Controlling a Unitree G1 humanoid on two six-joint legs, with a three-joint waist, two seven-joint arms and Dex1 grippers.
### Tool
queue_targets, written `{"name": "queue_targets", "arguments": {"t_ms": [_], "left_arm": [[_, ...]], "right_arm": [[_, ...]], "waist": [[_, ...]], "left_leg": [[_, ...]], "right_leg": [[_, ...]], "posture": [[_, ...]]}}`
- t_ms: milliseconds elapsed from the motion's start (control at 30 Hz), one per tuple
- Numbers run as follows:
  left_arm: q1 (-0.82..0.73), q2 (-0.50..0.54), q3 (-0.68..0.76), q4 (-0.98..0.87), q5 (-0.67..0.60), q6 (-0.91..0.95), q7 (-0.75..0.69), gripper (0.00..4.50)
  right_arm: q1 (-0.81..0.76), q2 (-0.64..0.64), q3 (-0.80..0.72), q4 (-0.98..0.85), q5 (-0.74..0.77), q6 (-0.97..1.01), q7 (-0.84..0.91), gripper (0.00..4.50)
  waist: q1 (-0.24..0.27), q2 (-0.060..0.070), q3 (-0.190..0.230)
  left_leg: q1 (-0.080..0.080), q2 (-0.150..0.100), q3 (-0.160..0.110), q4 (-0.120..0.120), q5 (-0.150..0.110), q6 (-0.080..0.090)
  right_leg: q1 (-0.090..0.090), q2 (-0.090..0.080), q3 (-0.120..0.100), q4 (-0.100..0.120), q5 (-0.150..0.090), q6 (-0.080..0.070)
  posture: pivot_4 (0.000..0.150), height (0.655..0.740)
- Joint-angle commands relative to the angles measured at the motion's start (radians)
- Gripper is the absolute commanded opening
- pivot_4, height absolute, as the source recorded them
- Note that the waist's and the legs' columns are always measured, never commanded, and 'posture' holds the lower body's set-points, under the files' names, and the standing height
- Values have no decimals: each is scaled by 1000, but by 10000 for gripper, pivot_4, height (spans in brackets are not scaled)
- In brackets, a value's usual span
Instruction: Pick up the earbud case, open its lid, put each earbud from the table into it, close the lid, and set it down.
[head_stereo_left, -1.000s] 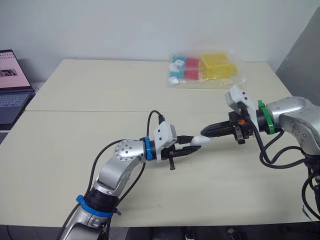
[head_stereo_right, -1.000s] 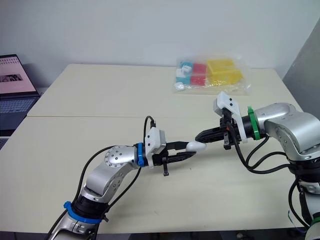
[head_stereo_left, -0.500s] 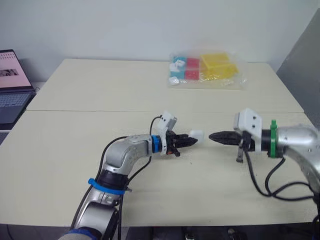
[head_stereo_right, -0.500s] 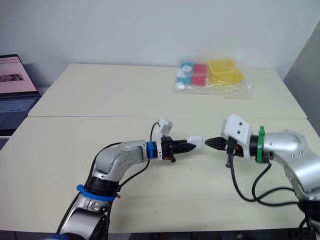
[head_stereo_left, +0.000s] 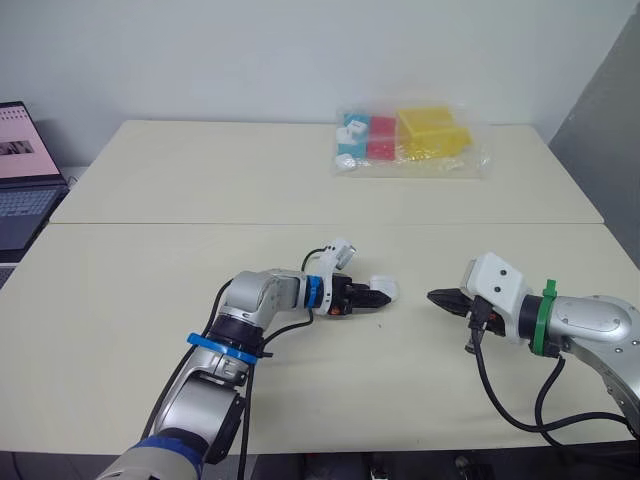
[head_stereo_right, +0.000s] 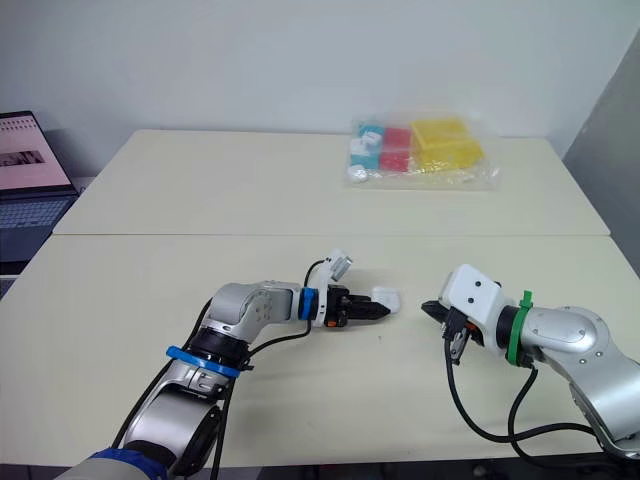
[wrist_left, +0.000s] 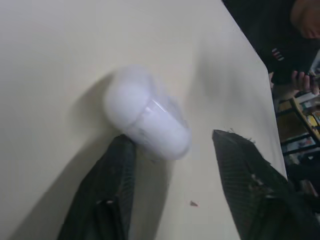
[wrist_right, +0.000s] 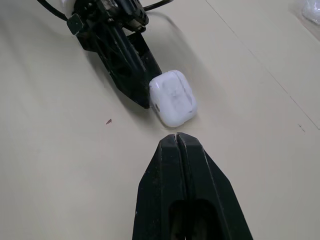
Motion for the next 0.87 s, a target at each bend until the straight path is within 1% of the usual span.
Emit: {"name": "queue_targets", "arguments": {"t_ms": [33, 67, 100, 133, 200, 233, 300, 333, 367, 400, 467, 533, 600, 733, 867], "left_arm": [[101, 144, -41, -136, 65, -41, -33, 37614], [133, 174, -30, -180, 61, -45, -29, 41081], [172, 215, -33, -230, 79, -80, -29, 42992], [207, 241, -13, -276, 79, -98, -21, 44969], [267, 283, 26, -349, 76, -141, -4, 45000], [297, 310, 49, -383, 76, -166, -1, 45000], [357, 372, 123, -459, 74, -224, -1, 45000], [374, 390, 143, -481, 79, -253, 3, 45000], [390, 411, 173, -504, 75, -287, -6, 45000], [405, 437, 201, -528, 59, -312, -33, 45000], [446, 499, 274, -594, 4, -354, -115, 45000], [490, 549, 316, -650, -26, -379, -173, 45000], [531, 573, 363, -694, -50, -413, -201, 45000], [612, 617, 386, -786, -3, -454, -179, 45000], [653, 620, 402, -791, -23, -510, -213, 45000]], "right_arm": [[-2, -17, -28, -22, 4, -28, 14, 0], [-2, -22, -29, -19, 17, -24, 28, 0], [-5, -19, -37, -14, 42, -8, 40, 0], [-11, -17, -46, -8, 56, 2, 46, 1674], [-22, -22, -56, 0, 78, 8, 63, 5370], [-28, -31, -60, 6, 84, 0, 76, 8445], [-41, -66, -68, 27, 88, -25, 122, 16073], [-41, -82, -72, 35, 85, -39, 140, 18931], [-38, -100, -79, 44, 86, -52, 161, 23038], [-36, -118, -88, 51, 91, -61, 182, 26903], [-30, -151, -119, 69, 99, -97, 229, 32863], [-32, -158, -139, 97, 70, -182, 247, 38855], [-34, -158, -148, 130, 29, -272, 249, 44842], [5, -172, -204, 144, 107, -293, 348, 44842], [13, -183, -200, 181, 77, -326, 362, 44842]], "waist": [[-14, 0, 0], [-16, 0, 0], [-21, 0, 0], [-26, 0, 0], [-28, 0, 0], [-27, 0, 0], [-27, 0, 0], [-26, 0, 0], [-24, 0, 0], [-21, 0, 0], [-17, 0, 0], [-15, 0, 0], [-15, 0, 0], [-13, 0, 0], [-13, 0, 0]], "left_leg": [[1, 0, 0, 0, 0, 0], [2, 1, 0, -1, 0, 0], [3, 1, -1, -2, 0, 0], [4, 1, -1, -2, 0, 0], [11, 3, -1, -3, 0, 0], [13, 3, -2, -4, 0, 0], [13, 3, -1, -3, 0, 0], [13, 3, -1, -3, 0, 0], [13, 3, -1, -3, 0, 0], [12, 3, -1, -3, 0, 0], [11, 2, 0, -3, 0, 0], [8, 2, 1, -3, 0, 0], [6, 1, 1, -3, -1, -1], [2, 0, 1, -3, -1, -1], [2, 0, 1, -3, -1, -1]], "right_leg": [[0, 0, 0, 0, 0, 0], [1, 1, 1, 0, 0, 0], [1, 1, 1, 0, 0, 0], [1, 1, 1, 1, 0, 0], [5, 0, 5, 1, 0, 0], [6, 0, 5, 1, 0, -1], [7, 0, 3, 1, 0, -1], [7, 0, 3, 1, 0, -1], [6, 0, 3, 1, 0, -2], [6, 0, 2, 1, 0, -2], [5, 0, 1, 1, 0, -2], [4, -1, 1, 0, -1, -3], [2, -3, 2, -1, -1, -1], [1, -6, 2, -2, -3, 2], [1, -11, 2, -2, -3, 3]], "posture": [[1500, 7400], [1500, 7400], [1500, 7400], [1500, 7400], [1500, 7400], [1500, 7400], [1500, 7400], [1500, 7400], [1500, 7400], [1500, 7400], [1500, 7400], [1500, 7400], [1500, 7400], [1500, 7400], [1500, 7400]]}}
